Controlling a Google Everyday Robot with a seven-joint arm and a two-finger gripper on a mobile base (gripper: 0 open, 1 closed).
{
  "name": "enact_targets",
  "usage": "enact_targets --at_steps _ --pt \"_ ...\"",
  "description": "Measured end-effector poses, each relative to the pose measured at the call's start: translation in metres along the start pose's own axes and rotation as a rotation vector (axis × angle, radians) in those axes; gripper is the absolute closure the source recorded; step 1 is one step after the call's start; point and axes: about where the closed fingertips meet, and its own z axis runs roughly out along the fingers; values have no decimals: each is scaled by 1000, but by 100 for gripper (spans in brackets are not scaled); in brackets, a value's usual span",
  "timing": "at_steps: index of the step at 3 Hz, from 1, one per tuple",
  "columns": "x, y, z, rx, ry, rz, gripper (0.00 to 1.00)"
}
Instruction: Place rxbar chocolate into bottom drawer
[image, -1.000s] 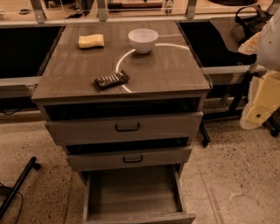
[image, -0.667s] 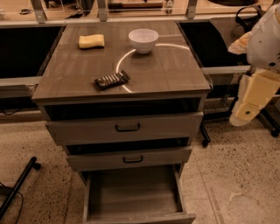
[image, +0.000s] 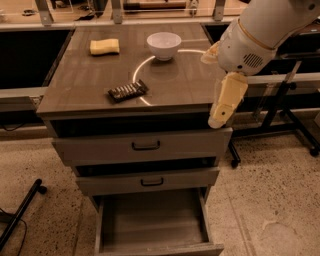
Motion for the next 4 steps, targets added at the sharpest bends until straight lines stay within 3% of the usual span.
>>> enact_targets --at_steps 2,3,4 --pt "-4 -6 7 -18 -24 -15 0" --pt "-22 -28 26 -43 -67 -65 0" --pt "-58 -64 54 -70 -133 -128 0"
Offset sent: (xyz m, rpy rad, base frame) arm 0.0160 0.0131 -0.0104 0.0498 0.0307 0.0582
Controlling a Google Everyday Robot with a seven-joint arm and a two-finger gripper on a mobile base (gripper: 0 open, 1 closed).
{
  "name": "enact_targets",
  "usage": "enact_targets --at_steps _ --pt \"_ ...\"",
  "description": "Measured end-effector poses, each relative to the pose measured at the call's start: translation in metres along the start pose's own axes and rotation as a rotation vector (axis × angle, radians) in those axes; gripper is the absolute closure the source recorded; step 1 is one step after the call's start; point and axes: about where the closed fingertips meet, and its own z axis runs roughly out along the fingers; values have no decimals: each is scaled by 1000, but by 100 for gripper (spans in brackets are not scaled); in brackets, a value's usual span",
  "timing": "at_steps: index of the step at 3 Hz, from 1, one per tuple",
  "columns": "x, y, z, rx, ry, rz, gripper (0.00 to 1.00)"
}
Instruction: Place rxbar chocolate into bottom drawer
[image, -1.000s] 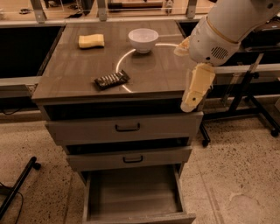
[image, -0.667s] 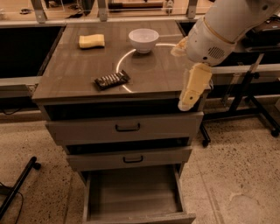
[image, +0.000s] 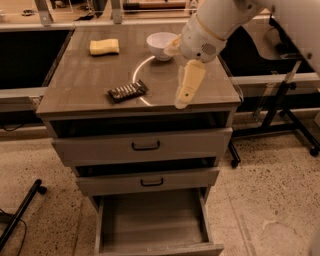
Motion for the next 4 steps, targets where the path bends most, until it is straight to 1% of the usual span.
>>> enact_targets --at_steps 1,2,3,4 --pt "-31 -34 41 -21 7 -46 0" --pt "-49 -51 74 -33 40 -75 0" --pt "-51 -55 92 -36 79 -97 0" --pt "-51 -55 93 -36 80 -98 0"
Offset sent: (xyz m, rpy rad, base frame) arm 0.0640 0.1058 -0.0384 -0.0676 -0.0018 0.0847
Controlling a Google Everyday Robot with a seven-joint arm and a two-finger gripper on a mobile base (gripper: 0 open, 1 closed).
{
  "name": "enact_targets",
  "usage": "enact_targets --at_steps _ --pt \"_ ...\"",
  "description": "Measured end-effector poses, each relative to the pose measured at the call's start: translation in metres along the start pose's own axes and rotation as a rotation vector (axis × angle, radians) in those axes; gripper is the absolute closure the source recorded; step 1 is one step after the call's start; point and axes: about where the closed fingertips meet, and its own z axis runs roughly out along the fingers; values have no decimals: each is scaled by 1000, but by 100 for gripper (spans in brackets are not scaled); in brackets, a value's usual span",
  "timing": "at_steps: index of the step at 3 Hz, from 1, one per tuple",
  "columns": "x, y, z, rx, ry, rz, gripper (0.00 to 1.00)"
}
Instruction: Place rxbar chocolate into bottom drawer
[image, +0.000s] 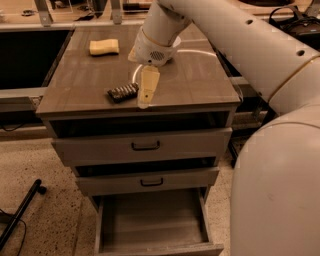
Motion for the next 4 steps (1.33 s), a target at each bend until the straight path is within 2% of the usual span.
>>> enact_targets --at_steps 2,4 --pt "0 -12 30 -35 43 -3 0" --pt "3 -13 60 -78 91 25 0"
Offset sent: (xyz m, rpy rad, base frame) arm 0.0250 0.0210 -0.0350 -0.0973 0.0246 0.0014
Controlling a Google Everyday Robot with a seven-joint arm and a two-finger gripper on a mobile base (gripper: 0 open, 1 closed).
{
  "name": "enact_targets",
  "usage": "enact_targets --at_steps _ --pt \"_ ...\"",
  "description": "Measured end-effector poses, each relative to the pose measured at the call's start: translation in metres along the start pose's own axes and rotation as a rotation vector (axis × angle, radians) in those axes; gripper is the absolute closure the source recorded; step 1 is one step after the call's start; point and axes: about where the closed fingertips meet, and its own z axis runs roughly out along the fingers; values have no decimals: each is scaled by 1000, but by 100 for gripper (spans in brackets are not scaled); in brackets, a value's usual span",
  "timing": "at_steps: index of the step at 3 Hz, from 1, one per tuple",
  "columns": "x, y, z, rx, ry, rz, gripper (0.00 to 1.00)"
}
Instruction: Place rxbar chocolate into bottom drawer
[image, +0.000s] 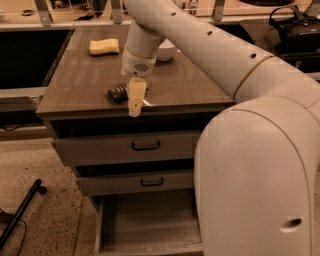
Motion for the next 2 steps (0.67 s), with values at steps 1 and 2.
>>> enact_targets --at_steps 1,2 --pt "-2 -1 15 -31 -2 2 0" --pt "0 -1 21 -45 -8 7 13"
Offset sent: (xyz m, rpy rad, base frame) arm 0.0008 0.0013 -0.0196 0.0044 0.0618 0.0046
